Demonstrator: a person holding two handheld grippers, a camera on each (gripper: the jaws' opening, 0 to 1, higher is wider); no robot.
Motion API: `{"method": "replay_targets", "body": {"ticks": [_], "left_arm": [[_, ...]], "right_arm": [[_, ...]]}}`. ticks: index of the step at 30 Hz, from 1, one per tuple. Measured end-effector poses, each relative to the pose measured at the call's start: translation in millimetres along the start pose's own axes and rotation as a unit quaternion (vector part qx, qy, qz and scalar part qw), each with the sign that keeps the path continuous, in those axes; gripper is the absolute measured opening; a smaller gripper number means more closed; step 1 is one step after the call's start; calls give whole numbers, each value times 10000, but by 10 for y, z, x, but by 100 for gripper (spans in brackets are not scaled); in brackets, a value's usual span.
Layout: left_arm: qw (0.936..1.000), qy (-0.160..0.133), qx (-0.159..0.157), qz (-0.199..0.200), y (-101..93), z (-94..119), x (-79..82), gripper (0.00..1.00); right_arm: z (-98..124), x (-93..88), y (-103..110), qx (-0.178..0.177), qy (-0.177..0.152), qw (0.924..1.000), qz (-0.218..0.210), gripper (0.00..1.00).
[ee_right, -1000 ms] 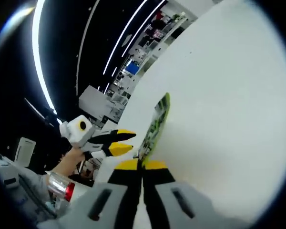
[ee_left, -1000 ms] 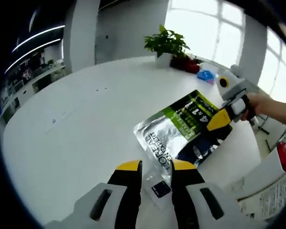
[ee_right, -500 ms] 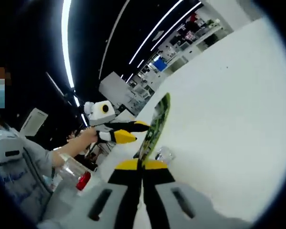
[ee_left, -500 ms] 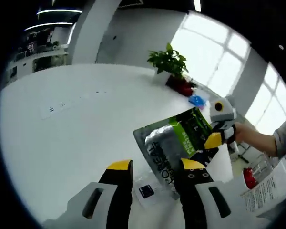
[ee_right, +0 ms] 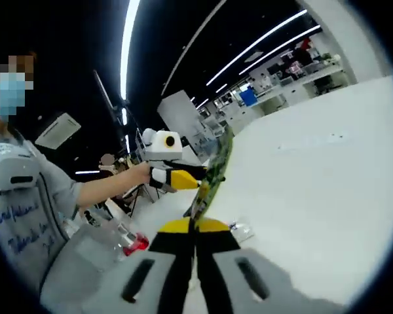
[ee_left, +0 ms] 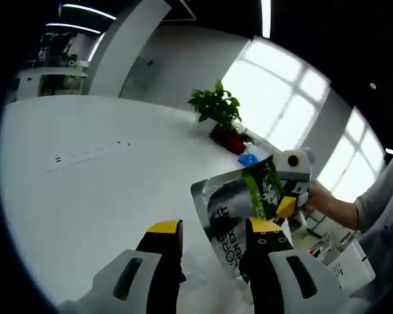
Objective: Arrange the skincare products in the storage area until every visible bottle or jar stands upright without overlapping.
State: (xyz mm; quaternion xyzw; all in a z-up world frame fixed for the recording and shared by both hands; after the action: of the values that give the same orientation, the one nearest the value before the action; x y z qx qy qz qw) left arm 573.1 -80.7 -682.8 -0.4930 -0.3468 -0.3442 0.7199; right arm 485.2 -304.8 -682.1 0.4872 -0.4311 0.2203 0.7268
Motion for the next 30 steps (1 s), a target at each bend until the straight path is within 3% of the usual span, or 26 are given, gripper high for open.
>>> {"method": "replay_targets", "body": {"ticks": [12,17,22,25,28,30], "left_arm": [[9992,-331,-12,-207,-182,162,193,0],[9977,-522,79,-418,-274,237,334,0],[9966,-507,193,-614,-375,309,453,0],[9970,-441,217,-596,-405,336,507,0],[9960,-346,354,-750,-420,347,543,0],[9966,-369,376,-634,-448,375,598,0]], "right_arm": [[6,129,111,-120,-29,9998,169,1],[-6,227,152,-200,-197,9995,170,1],[-23,285,216,-293,-283,9991,134,1],[-40,291,231,-526,-191,9984,63,1],[-74,311,292,-634,-115,9977,219,1],[-91,325,328,-722,-59,9969,309,2]]}}
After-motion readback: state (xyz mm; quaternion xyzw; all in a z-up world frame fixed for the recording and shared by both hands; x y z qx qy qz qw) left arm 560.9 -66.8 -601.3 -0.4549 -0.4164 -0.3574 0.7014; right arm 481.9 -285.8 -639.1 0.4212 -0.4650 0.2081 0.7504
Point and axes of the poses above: the point that each gripper's makers call its tool centre point, and the gripper's own axes: z roughly backward along the fingers, y roughly to its left, x roughly out of its top, the point moved 9 cm from there along z, roughly backward along the fingers, and after that the axes turned 3 degrees about -z, right-handed, at the moved point
